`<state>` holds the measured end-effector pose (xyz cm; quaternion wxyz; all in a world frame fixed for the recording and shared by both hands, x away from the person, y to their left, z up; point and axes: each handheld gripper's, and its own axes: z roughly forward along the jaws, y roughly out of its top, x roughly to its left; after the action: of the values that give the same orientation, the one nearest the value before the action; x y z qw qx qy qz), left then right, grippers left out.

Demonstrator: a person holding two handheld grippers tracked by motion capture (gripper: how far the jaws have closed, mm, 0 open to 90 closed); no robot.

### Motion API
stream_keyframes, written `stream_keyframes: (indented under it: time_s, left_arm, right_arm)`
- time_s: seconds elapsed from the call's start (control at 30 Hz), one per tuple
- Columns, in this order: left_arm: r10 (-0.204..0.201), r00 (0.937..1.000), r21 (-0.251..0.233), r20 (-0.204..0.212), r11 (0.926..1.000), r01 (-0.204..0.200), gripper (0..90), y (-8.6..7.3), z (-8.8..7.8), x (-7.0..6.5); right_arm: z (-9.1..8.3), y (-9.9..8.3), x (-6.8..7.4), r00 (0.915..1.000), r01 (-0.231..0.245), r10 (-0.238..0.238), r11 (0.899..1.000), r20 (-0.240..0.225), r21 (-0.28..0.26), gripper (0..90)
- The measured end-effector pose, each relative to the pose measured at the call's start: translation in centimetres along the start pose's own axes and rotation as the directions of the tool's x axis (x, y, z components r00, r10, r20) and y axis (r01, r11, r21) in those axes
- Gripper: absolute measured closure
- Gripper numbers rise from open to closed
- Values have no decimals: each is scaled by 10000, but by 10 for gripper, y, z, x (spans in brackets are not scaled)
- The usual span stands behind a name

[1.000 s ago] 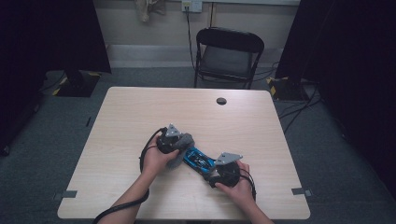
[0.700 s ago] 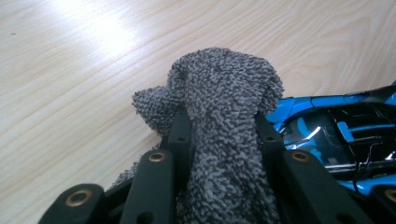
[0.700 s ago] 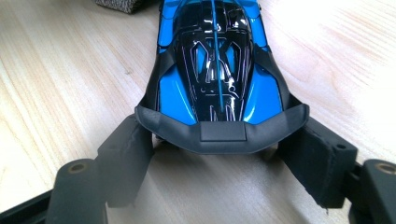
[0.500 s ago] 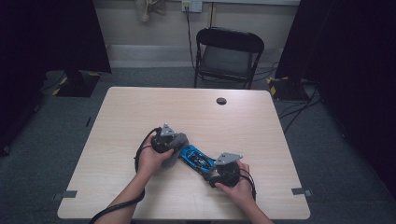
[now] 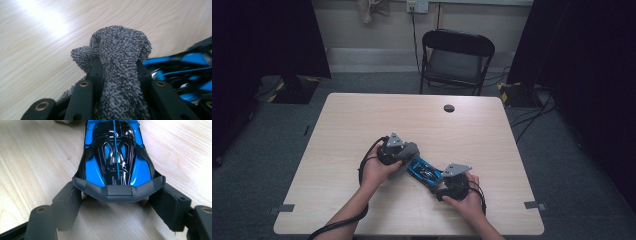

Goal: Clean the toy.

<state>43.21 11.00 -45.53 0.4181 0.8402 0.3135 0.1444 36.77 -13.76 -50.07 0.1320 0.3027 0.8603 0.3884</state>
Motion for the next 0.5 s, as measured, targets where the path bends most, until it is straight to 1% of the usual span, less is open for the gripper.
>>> stream_keyframes:
  time_s: [0.03,0.07,0.1,0.13,0.17,0.2,0.23,0.27,0.3,0.33,0.37,0.4,0.43,0.47,0.5]
  left_arm:
    - [0,10000,0,0,10000,0,676,0,0,0]
    - [109,9995,-166,282,9998,-104,676,6,-1,-8]
    - [109,9995,-166,282,9998,-104,676,6,-1,-8]
    - [197,9983,-249,545,9995,-183,676,9,-1,-16]
    - [197,9983,-249,545,9995,-183,676,9,-1,-16]
    - [228,9959,-308,878,9993,-201,676,11,1,-25]
    - [228,9959,-308,878,9993,-201,676,11,1,-25]
    - [357,9930,-288,1129,9991,-326,676,12,4,-35]
    - [420,9914,-272,1236,9989,-390,676,12,5,-39]
    - [420,9914,-272,1236,9989,-390,676,12,5,-39]
    - [449,9903,-250,1318,9988,-420,676,12,7,-42]
    - [594,9861,-238,1549,9981,-564,676,11,10,-51]
    - [594,9861,-238,1549,9981,-564,676,11,10,-51]
    - [710,9815,-256,1781,9974,-675,676,11,13,-58]
    - [710,9815,-256,1781,9974,-675,676,11,13,-58]
  right_arm:
    - [0,0,0,10000,0,0,10000,0,0,267]
    - [0,0,0,10000,12,-12,10000,-13,3,267]
    - [0,0,0,10000,12,-12,10000,-13,3,267]
    - [0,0,0,10000,-4,4,10000,0,2,267]
    - [0,0,0,10000,-3,3,10000,-2,1,267]
    - [0,0,0,10000,-5,5,10000,-1,1,268]
    - [0,0,0,10000,-5,5,10000,-1,1,268]
    - [0,0,0,10000,-1,1,10000,-2,2,267]
    - [0,0,0,10000,-2,2,10000,-2,2,267]
    - [0,0,0,10000,0,0,10000,-1,1,267]
    - [0,0,0,10000,0,0,10000,-1,1,267]
    - [0,0,0,10000,0,0,10000,-2,2,267]
    - [0,0,0,10000,0,0,10000,-2,2,267]
    - [0,0,0,10000,-2,2,10000,0,2,267]
    - [0,0,0,10000,-2,2,10000,0,2,267]
